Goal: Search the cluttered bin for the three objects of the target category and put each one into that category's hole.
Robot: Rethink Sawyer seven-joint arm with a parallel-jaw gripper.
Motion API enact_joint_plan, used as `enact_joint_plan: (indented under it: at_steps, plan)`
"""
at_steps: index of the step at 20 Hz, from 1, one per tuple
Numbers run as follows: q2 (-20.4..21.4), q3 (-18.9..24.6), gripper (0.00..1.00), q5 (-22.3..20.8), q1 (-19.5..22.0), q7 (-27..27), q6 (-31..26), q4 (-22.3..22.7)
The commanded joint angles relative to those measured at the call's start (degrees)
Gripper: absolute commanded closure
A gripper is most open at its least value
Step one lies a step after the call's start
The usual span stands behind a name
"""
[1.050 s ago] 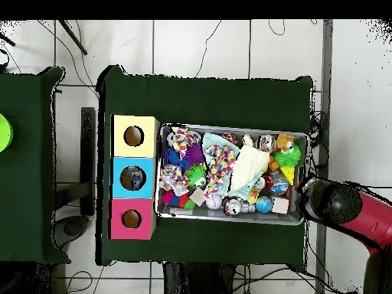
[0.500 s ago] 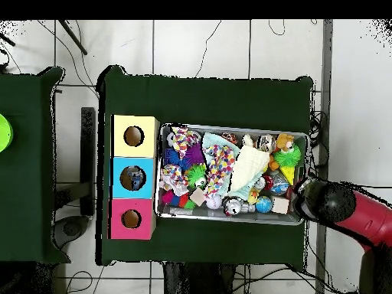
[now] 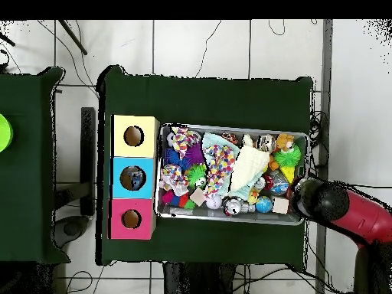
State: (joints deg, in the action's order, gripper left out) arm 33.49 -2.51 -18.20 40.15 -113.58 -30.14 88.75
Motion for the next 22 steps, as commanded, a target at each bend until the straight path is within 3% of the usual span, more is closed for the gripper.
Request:
enact_joint_plan:
  at_steps: [1, 10, 22]
  plan:
    - [-4.65, 7.79, 0.00, -0.61, 1.04, 0.95, 4.54, 0.45]
    - [-5.24, 6.43, 0.00, -0.33, -0.85, -2.72, 7.33, 2.19]
    - [-11.90, 7.19, 0.00, -0.77, -0.38, -3.47, 14.90, 1.16]
